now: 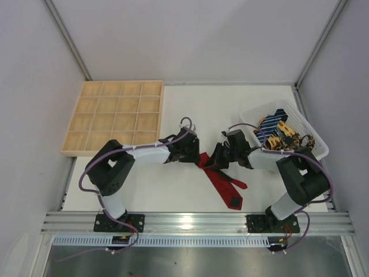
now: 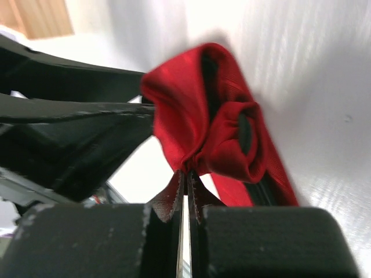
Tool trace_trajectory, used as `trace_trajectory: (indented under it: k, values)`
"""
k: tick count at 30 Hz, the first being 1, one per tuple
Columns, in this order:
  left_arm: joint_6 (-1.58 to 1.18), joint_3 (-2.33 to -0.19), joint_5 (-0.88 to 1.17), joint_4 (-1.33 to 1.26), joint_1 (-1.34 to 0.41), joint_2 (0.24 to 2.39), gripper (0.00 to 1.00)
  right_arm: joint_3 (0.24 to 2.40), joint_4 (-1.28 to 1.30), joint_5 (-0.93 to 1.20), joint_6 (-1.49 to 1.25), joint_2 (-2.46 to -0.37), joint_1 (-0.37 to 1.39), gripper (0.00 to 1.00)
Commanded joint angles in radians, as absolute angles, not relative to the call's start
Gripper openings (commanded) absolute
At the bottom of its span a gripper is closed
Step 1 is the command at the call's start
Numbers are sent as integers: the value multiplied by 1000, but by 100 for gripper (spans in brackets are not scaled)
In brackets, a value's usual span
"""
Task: Roll the ties
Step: Roll the tie
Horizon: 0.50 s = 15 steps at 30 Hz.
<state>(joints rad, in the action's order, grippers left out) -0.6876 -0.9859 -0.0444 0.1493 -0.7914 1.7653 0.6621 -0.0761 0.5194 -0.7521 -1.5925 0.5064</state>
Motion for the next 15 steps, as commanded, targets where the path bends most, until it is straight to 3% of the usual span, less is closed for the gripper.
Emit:
trace_trajectory:
  k: [1, 9, 15]
  values:
    - [-604, -1037, -9, 155, -782, 1809, 53, 655, -167, 483, -872, -1549, 508, 0]
    - [-519, -1094, 112, 150, -721, 1822, 52, 630, -273, 414, -1029, -1562, 549, 0]
    - [-535, -1013, 146, 190, -712, 1709, 58, 617, -261, 399, -1020, -1566, 560, 0]
